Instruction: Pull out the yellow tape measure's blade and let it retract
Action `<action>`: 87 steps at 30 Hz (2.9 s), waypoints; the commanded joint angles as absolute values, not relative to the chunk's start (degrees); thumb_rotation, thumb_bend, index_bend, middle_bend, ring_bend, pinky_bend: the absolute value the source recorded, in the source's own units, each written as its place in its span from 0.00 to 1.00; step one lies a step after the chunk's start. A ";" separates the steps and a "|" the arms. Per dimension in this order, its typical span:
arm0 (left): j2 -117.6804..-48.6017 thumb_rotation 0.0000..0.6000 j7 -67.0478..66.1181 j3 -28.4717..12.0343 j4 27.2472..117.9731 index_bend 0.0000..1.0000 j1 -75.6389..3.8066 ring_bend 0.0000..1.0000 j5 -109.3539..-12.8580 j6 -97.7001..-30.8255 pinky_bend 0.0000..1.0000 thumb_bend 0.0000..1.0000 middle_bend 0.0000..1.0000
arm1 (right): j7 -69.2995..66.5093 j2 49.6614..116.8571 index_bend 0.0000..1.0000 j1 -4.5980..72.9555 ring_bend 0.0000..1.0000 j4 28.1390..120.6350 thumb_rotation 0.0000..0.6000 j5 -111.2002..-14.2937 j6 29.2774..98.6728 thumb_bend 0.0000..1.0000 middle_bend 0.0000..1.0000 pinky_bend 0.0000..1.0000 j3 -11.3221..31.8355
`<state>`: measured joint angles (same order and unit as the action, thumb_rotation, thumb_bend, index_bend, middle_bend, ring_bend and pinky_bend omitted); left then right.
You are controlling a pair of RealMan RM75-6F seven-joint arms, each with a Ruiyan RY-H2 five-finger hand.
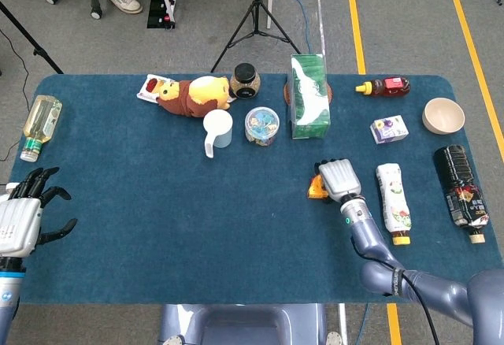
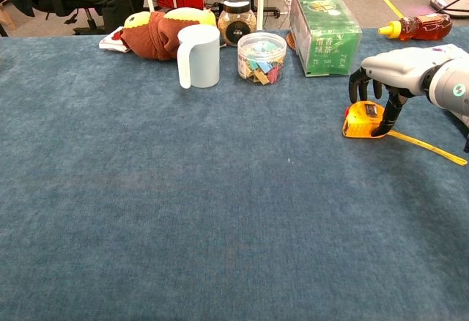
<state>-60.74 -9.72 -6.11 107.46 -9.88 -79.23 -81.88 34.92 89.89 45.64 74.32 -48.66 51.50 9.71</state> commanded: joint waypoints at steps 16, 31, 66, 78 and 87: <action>-60.82 1.00 -9.81 -6.18 107.19 0.43 -10.12 0.08 -79.02 -81.79 0.18 0.19 0.15 | 36.90 87.57 0.47 48.82 0.52 74.45 1.00 -41.77 45.69 0.13 0.46 0.55 9.41; -60.88 1.00 -9.81 -5.98 107.30 0.43 -10.57 0.08 -78.85 -80.87 0.18 0.19 0.15 | 32.93 85.64 0.59 49.38 0.65 75.98 1.00 -41.70 44.34 0.21 0.58 0.67 9.25; -66.45 1.00 -20.72 -10.16 112.22 0.44 -22.38 0.19 -75.17 -70.03 0.26 0.19 0.23 | 30.71 81.30 0.65 46.68 0.76 94.80 1.00 -47.95 56.25 0.29 0.69 0.74 8.48; -72.92 1.00 -30.07 -13.94 112.71 0.44 -31.84 0.27 -66.24 -63.81 0.37 0.19 0.30 | 33.70 83.35 0.65 47.42 0.76 96.98 1.00 -47.85 60.59 0.29 0.69 0.74 9.81; -79.41 1.00 -33.18 -15.69 110.09 0.46 -36.44 0.37 -61.78 -64.56 0.44 0.17 0.36 | 34.60 84.52 0.65 48.04 0.76 98.72 1.00 -46.87 63.04 0.29 0.69 0.74 11.79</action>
<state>-78.48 -32.69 -15.33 110.71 -35.70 -62.51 -64.29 34.57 84.43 47.98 98.60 -46.92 62.92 11.68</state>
